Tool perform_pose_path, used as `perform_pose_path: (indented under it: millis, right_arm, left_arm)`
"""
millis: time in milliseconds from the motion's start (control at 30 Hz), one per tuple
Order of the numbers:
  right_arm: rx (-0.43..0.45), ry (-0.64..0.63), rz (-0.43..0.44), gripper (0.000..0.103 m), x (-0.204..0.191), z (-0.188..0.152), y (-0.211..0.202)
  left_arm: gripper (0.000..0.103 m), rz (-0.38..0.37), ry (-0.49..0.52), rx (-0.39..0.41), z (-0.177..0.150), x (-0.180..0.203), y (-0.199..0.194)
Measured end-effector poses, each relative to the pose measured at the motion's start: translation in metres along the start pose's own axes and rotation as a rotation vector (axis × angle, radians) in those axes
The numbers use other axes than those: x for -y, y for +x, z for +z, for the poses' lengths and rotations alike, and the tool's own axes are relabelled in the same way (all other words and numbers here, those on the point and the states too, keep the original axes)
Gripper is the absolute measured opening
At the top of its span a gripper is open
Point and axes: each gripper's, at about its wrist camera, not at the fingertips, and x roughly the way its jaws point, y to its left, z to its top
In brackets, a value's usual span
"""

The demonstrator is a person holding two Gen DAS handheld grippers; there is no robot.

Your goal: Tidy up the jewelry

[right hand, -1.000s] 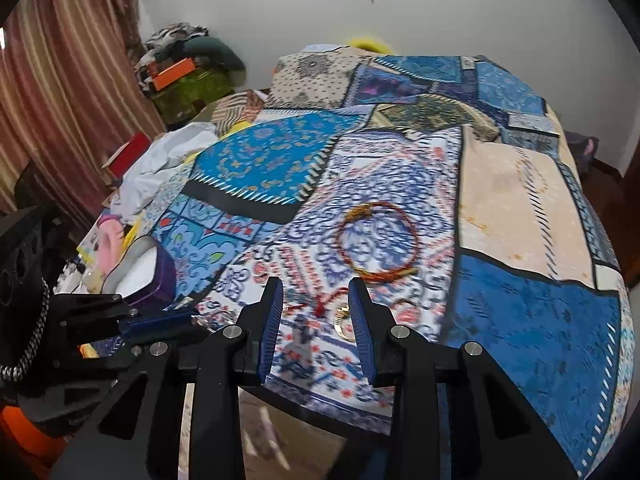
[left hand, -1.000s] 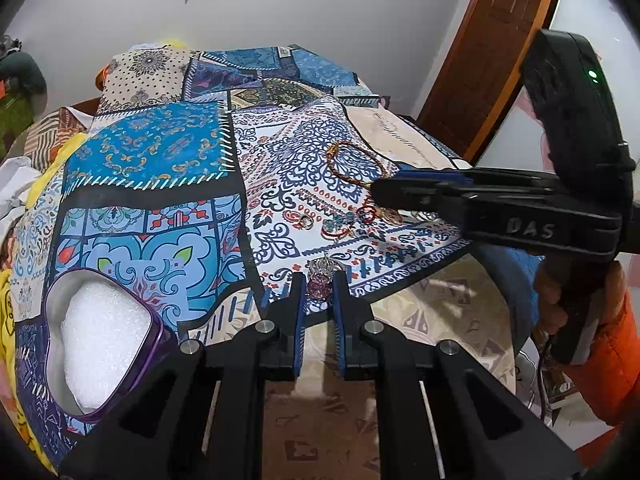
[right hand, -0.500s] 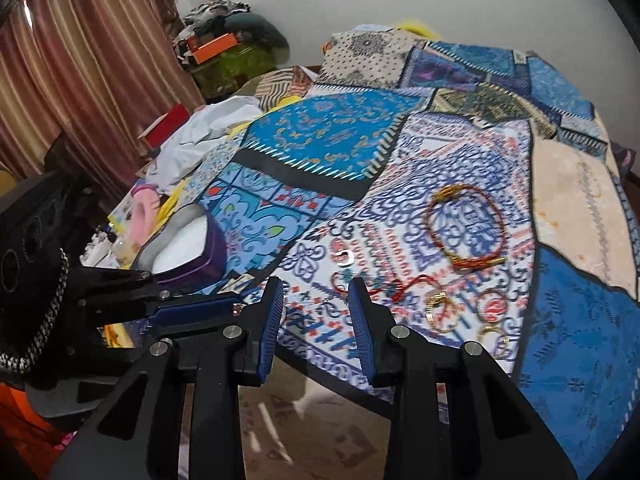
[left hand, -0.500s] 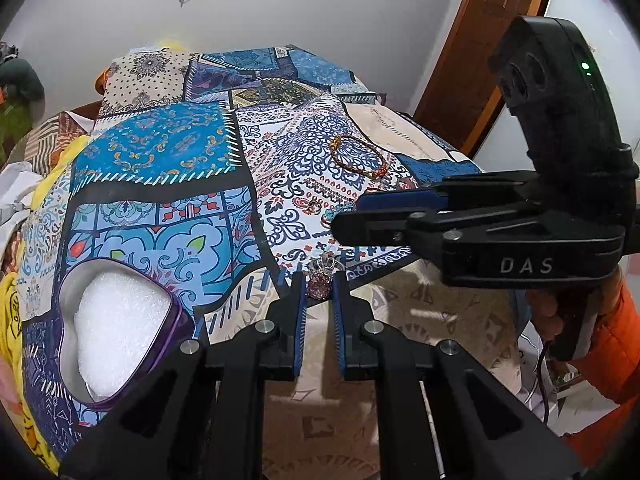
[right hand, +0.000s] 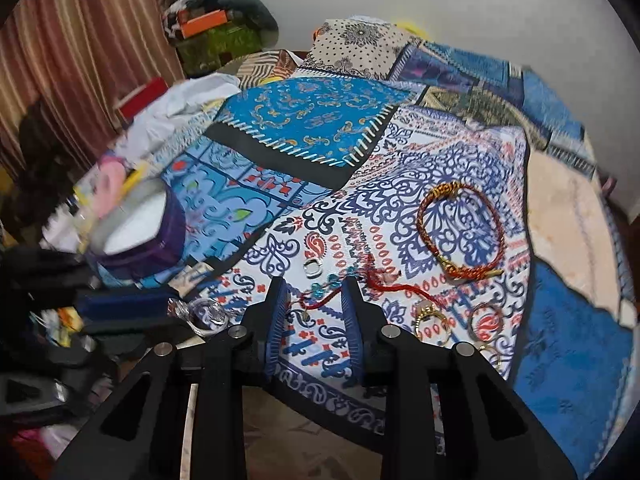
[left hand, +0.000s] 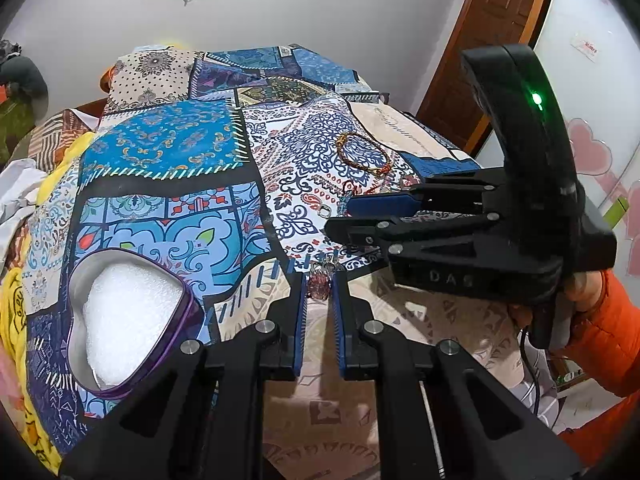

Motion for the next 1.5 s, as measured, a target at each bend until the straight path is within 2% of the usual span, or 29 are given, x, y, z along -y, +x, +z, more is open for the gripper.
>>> perform_pose_path:
  millis: [100,433,600,767,800,1000,1133,1233,1500]
  right_arm:
    - [0.005,-0.020,-0.044,0.023,-0.001,-0.002,0.000]
    - [0.011,0.010,-0.093,0.023,0.013,-0.007,-0.007]
    - [0.014,0.022,-0.112,0.023,0.020,-0.011,-0.012]
    - [0.021,0.041,-0.136,0.023,0.028,-0.015,-0.016]
    - [0.022,0.046,-0.137,0.023,0.030,-0.015,-0.016]
    - [0.034,0.083,-0.089,0.023,0.038,-0.016,-0.026]
    - [0.053,0.092,-0.070,0.024,0.038,-0.014,-0.034]
    - [0.053,0.101,-0.060,0.024,0.039,-0.014,-0.034]
    - [0.070,0.105,0.006,0.024,0.034,-0.009,-0.039]
  left_arm:
    - [0.007,0.013,0.000,0.000,0.000,-0.002,-0.003]
    - [0.007,0.021,-0.044,-0.004,0.005,-0.008,0.002]
    - [0.012,0.035,-0.051,-0.018,0.019,-0.007,0.017]
    - [0.027,-0.030,-0.101,-0.009,0.032,-0.008,0.029]
    - [0.027,-0.037,-0.099,-0.007,0.035,-0.006,0.031]
    - [0.027,-0.042,-0.098,-0.040,0.040,-0.002,0.052]
    - [0.027,-0.073,-0.127,-0.030,0.041,-0.009,0.057]
    - [0.015,-0.089,-0.140,-0.027,0.041,-0.011,0.060]
    - [0.013,-0.083,-0.131,-0.020,0.036,-0.013,0.048]
